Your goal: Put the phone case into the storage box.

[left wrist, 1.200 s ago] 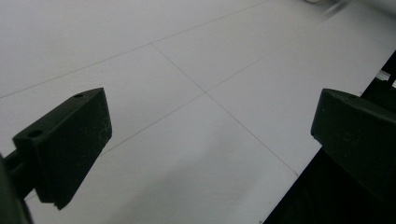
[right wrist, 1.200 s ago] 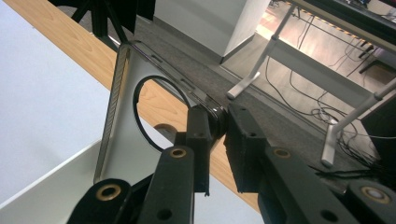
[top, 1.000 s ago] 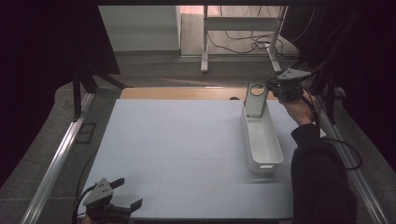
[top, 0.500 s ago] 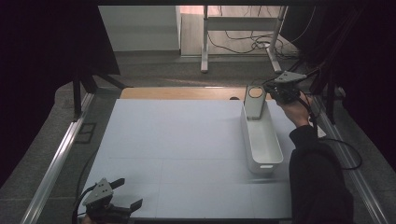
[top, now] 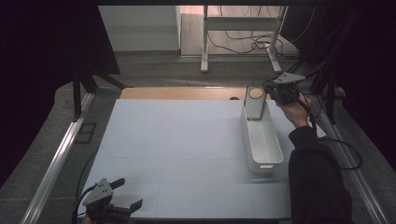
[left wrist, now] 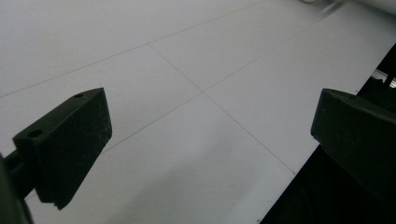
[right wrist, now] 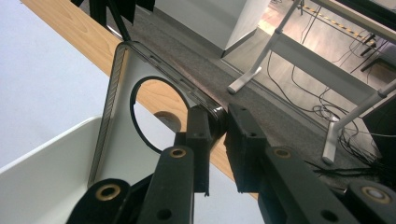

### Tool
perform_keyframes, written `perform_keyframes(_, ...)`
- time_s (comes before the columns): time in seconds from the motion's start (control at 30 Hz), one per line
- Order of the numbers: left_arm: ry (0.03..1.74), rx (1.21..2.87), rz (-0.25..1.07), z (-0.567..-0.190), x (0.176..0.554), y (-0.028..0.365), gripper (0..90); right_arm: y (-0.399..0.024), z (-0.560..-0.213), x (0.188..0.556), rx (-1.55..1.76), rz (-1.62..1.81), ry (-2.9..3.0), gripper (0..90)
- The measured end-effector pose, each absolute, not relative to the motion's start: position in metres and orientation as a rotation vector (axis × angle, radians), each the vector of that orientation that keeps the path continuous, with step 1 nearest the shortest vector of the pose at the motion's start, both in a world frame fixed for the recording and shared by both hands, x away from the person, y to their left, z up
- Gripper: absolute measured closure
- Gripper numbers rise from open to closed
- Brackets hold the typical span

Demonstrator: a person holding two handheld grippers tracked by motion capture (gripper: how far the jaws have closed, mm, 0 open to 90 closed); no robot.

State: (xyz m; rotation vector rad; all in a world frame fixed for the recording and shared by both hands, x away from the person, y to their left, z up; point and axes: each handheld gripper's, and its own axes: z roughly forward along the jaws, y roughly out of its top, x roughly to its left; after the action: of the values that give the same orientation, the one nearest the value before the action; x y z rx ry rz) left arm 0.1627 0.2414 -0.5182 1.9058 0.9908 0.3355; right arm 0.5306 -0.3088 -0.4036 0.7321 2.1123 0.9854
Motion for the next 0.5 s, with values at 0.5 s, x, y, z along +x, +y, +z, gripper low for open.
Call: perform_keyframes(0.5,0.989,1.905,0.334,-0.5182,0.1627,0.2415,0.0,-0.3074,-0.4045,0.5315,0.77,0.985,2.085,70.3)
